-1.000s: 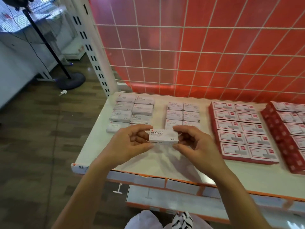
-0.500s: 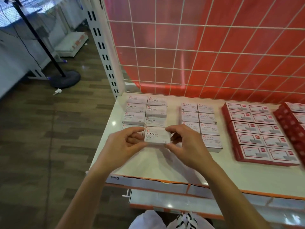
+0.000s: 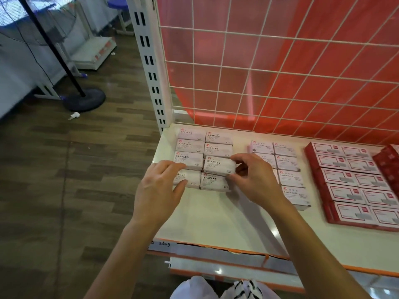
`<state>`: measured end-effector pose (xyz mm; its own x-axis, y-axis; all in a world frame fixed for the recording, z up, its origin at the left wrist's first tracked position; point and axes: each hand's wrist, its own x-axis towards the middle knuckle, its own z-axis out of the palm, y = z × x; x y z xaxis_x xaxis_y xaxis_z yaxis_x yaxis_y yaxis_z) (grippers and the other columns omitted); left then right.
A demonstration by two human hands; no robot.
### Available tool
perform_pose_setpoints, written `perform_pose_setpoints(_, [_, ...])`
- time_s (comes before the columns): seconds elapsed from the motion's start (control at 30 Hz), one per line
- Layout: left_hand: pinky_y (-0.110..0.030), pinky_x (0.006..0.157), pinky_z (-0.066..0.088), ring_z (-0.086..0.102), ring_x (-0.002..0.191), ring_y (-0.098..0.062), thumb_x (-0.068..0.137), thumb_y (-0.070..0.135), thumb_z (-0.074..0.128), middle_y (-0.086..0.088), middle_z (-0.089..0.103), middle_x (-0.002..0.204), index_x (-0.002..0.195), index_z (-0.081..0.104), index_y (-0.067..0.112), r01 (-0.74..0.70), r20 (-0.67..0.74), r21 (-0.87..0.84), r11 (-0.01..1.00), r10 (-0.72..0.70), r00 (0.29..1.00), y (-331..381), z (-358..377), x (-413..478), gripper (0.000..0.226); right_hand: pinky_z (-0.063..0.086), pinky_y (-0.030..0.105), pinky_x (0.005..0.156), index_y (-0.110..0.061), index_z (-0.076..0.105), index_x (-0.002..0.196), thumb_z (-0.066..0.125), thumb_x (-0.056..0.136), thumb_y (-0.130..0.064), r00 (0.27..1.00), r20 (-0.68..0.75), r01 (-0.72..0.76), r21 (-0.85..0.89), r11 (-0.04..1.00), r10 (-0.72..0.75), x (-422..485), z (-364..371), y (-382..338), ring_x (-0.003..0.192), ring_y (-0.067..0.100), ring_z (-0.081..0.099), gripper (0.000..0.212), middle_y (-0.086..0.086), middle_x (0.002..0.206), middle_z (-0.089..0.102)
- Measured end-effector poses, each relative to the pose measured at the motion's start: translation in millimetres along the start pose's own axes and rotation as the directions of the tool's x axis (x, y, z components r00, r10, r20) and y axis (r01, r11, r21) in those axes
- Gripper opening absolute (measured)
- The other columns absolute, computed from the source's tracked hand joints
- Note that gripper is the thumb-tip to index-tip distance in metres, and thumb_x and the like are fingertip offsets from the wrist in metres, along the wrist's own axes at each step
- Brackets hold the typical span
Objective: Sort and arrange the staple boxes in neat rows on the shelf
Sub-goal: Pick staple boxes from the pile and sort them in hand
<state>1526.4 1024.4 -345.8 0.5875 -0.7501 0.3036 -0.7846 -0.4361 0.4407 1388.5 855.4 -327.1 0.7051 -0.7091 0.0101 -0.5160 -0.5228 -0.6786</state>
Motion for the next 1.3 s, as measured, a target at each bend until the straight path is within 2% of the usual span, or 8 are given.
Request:
perform_pose_setpoints(0.3, [-0.030, 0.071, 0.052, 0.060, 0.094, -0.023, 0.071, 0.014, 0.083, -0.005, 0.067, 0.105, 0.107, 0.068, 0.012, -0.049, -0.021, 0.035, 0.998, 0.050, 0.999, -5, 7, 7, 0.039, 0.049, 0.025, 0.089, -0.017, 0.062, 0.119, 0.069, 0.082, -0.009, 0.999, -0.022, -0.039, -0.010, 0.999, 0.039, 4, 7, -3, 0.079, 0.008, 0.057, 0.038, 0.000, 0.110, 0.055])
perform_pose_setpoints(0.43, [-0.030, 0.070, 0.052, 0.060, 0.093, -0.024, 0.069, 0.012, 0.083, -0.006, 0.067, 0.103, 0.104, 0.068, 0.011, -0.056, -0.031, 0.037, 0.998, 0.057, 0.998, -4, 8, 6, 0.038, 0.052, 0.033, 0.086, -0.018, 0.062, 0.113, 0.067, 0.083, -0.010, 0.999, -0.028, -0.038, -0.059, 0.998, 0.036, 4, 12, -3, 0.081, 0.012, 0.060, 0.031, 0.002, 0.108, 0.059])
perform_pose_setpoints(0.53, [-0.030, 0.069, 0.052, 0.060, 0.092, -0.024, 0.069, 0.011, 0.084, -0.005, 0.067, 0.102, 0.102, 0.069, 0.012, -0.059, -0.036, 0.052, 0.997, 0.061, 0.997, -3, 9, 5, 0.036, 0.049, 0.033, 0.084, -0.016, 0.060, 0.111, 0.065, 0.085, -0.010, 1.000, -0.027, -0.015, -0.115, 0.993, 0.012, 4, 14, -4, 0.082, 0.016, 0.059, 0.027, 0.003, 0.108, 0.056])
perform_pose_setpoints(0.77, [-0.032, 0.070, 0.053, 0.061, 0.092, -0.026, 0.070, 0.011, 0.083, -0.006, 0.068, 0.102, 0.099, 0.070, 0.011, -0.029, -0.066, 0.094, 0.995, 0.036, 0.997, 5, 12, 0, 0.032, 0.033, 0.023, 0.076, -0.012, 0.056, 0.115, 0.061, 0.086, -0.014, 0.997, -0.016, 0.064, -0.217, 0.974, -0.069, -1, 14, -4, 0.098, 0.021, 0.051, 0.030, 0.005, 0.112, 0.052])
perform_pose_setpoints(0.87, [-0.033, 0.072, 0.053, 0.060, 0.096, -0.027, 0.073, 0.015, 0.080, -0.008, 0.067, 0.104, 0.100, 0.069, 0.011, -0.015, -0.079, 0.077, 0.997, 0.021, 0.997, 21, 14, 0, 0.030, 0.034, 0.027, 0.088, -0.008, 0.057, 0.119, 0.062, 0.086, -0.014, 0.992, -0.068, 0.088, -0.251, 0.964, -0.108, -10, 9, -5, 0.111, 0.026, 0.047, 0.034, 0.010, 0.118, 0.055])
perform_pose_setpoints(1.03, [-0.036, 0.079, 0.053, 0.059, 0.099, -0.027, 0.074, 0.014, 0.079, -0.007, 0.066, 0.104, 0.103, 0.068, 0.011, -0.136, -0.042, 0.055, 0.989, 0.139, 0.989, 60, 29, 5, 0.031, 0.037, 0.031, 0.097, -0.011, 0.059, 0.121, 0.059, 0.090, -0.021, 0.984, -0.144, 0.059, -0.306, 0.950, -0.107, -32, -10, 5, 0.115, 0.025, 0.046, 0.033, 0.008, 0.123, 0.057])
perform_pose_setpoints(1.2, [-0.037, 0.081, 0.053, 0.059, 0.102, -0.026, 0.073, 0.015, 0.078, -0.006, 0.067, 0.108, 0.108, 0.067, 0.012, -0.275, 0.023, 0.047, 0.960, 0.275, 0.961, 109, 51, 9, 0.036, 0.047, 0.038, 0.090, -0.010, 0.067, 0.105, 0.067, 0.078, -0.017, 0.962, -0.243, 0.022, -0.392, 0.920, -0.127, -53, -37, 37, 0.101, 0.029, 0.058, 0.028, 0.007, 0.108, 0.066])
perform_pose_setpoints(1.3, [-0.036, 0.081, 0.052, 0.059, 0.101, -0.026, 0.071, 0.012, 0.078, -0.006, 0.067, 0.108, 0.110, 0.067, 0.011, -0.354, 0.045, 0.032, 0.935, 0.353, 0.935, 142, 62, 6, 0.040, 0.048, 0.041, 0.092, -0.008, 0.067, 0.104, 0.065, 0.075, -0.018, 0.939, -0.320, -0.017, -0.401, 0.916, -0.123, -73, -55, 60, 0.102, 0.031, 0.060, 0.030, 0.010, 0.109, 0.066])
